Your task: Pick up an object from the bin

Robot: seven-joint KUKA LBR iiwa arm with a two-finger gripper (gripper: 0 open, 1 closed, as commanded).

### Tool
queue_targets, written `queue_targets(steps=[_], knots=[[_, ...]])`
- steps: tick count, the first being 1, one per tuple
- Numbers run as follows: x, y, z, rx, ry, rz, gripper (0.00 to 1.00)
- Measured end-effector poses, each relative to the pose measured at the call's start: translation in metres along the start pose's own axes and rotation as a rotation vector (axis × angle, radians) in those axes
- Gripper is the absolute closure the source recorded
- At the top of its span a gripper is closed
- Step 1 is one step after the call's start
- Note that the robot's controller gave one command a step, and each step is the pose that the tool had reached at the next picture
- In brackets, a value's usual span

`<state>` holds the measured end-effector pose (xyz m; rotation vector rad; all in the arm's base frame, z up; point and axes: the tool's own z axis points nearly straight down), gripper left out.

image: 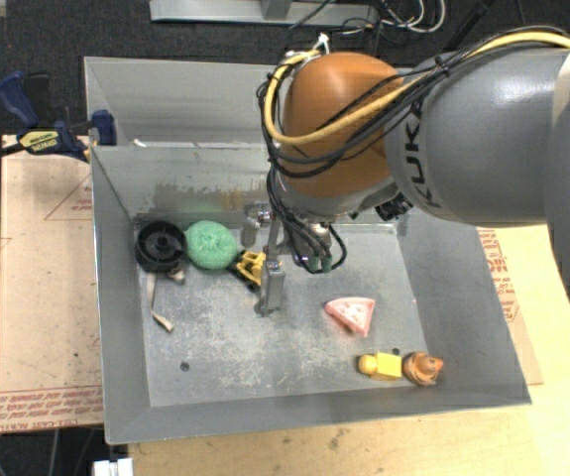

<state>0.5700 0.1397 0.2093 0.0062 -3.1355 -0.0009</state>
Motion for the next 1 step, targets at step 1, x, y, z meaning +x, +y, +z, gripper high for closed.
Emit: queue_targets(steps=[1], knots=[[0.0004,-0.0003,-0.0014,0.0,-0.001,0.001,0.0]])
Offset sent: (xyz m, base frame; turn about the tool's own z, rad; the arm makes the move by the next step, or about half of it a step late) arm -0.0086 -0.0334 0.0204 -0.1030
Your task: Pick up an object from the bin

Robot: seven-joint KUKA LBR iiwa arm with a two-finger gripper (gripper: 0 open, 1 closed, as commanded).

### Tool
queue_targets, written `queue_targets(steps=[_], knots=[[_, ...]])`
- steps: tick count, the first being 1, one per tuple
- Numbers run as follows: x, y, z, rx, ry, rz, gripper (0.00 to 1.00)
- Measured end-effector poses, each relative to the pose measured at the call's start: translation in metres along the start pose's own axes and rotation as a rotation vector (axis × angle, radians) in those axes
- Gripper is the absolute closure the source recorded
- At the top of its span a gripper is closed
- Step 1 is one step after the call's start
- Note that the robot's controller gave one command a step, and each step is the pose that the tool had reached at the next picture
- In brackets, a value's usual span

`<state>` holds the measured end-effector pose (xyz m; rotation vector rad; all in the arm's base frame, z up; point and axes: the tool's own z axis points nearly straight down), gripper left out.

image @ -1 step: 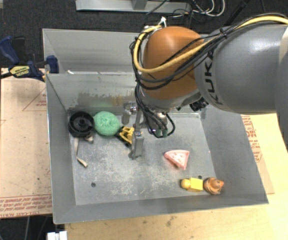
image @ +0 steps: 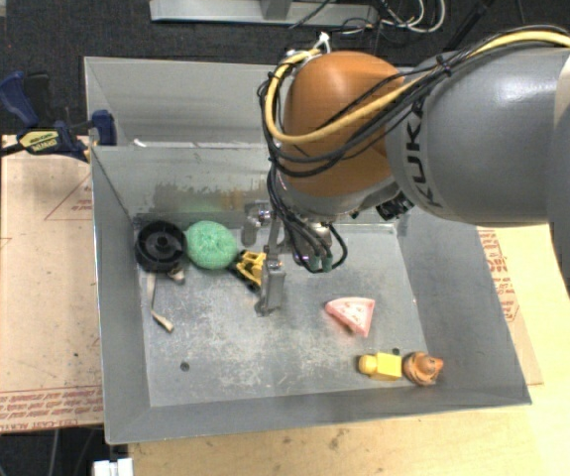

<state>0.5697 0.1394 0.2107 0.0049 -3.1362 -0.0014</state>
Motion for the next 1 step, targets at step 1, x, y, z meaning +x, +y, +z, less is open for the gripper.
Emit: queue_targets(steps=[1], knots=[[0.0028,-0.0139,-0.0101,0.0,-0.006,-0.045,0.0]])
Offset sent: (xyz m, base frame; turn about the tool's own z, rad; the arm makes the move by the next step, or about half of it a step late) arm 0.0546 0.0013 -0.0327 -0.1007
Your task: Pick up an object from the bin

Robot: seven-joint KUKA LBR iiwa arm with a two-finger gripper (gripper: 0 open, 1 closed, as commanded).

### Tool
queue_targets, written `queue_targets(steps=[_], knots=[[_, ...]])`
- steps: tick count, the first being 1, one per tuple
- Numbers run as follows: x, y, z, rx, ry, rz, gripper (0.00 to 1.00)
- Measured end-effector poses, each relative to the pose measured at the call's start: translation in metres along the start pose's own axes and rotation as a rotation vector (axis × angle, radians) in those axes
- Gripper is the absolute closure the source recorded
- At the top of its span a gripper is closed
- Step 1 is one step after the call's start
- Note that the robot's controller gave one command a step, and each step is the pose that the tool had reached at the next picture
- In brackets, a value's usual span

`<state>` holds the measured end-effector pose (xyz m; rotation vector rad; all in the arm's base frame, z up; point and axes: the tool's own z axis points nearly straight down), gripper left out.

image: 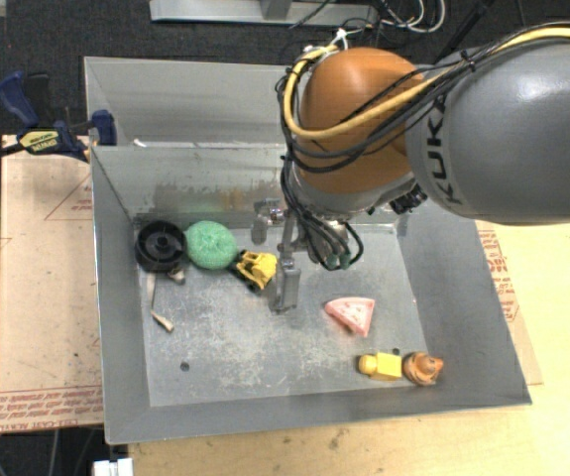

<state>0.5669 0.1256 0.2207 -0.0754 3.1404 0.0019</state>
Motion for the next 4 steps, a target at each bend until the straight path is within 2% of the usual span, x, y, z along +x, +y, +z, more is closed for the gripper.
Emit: queue_targets(steps=[1,2,3,4], knots=[[-0.04,0.006,0.024,0.0,-0.009,-0.037,0.0],[-0.05,-0.001,0.04,-0.001,-0.003,0.012,0.0],[-0.06,0.006,0.092,-0.002,-0.009,0.051,0.0],[-0.021,-0.021,0.14,0.0,-0.001,-0.002,1.0]])
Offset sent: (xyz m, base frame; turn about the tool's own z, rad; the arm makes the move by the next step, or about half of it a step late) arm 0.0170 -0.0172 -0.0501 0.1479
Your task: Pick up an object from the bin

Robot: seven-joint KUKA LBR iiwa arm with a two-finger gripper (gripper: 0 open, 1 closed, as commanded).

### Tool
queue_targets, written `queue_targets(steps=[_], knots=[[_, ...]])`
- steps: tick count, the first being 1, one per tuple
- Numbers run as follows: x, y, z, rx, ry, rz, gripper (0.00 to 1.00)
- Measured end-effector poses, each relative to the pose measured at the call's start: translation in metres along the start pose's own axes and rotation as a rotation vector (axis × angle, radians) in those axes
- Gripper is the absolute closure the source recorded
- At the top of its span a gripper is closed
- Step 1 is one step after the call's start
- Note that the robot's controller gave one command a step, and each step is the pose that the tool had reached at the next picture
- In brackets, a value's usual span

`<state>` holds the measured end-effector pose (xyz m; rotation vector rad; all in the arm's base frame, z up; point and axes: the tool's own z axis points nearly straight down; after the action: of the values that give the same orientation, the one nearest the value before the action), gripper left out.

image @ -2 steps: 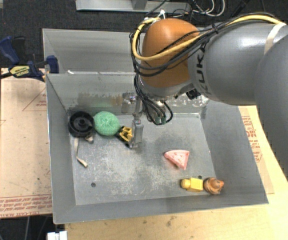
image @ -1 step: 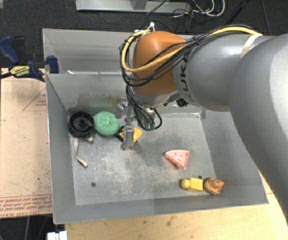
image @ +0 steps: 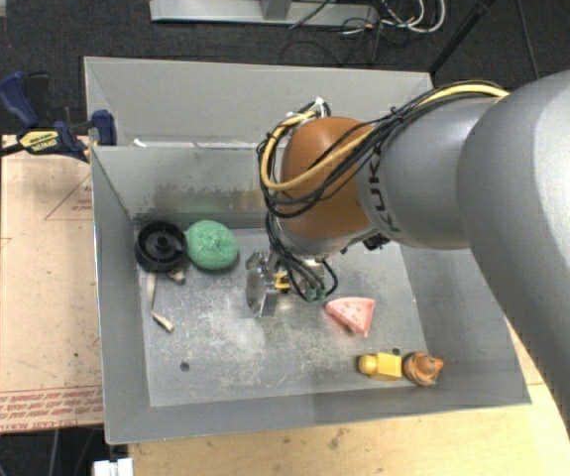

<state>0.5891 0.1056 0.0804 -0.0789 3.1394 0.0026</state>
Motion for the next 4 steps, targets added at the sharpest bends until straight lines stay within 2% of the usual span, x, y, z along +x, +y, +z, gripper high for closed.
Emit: queue_targets(steps=[1,2,3,4], knots=[[0.0,0.0,0.0,0.0,0.0,0.0,1.0],[0.029,0.041,-0.14,0.0,0.0,-0.068,0.0],[0.028,0.042,-0.142,0.0,-0.002,-0.068,0.0],[-0.019,0.017,-0.137,0.0,-0.003,-0.114,0.0]])
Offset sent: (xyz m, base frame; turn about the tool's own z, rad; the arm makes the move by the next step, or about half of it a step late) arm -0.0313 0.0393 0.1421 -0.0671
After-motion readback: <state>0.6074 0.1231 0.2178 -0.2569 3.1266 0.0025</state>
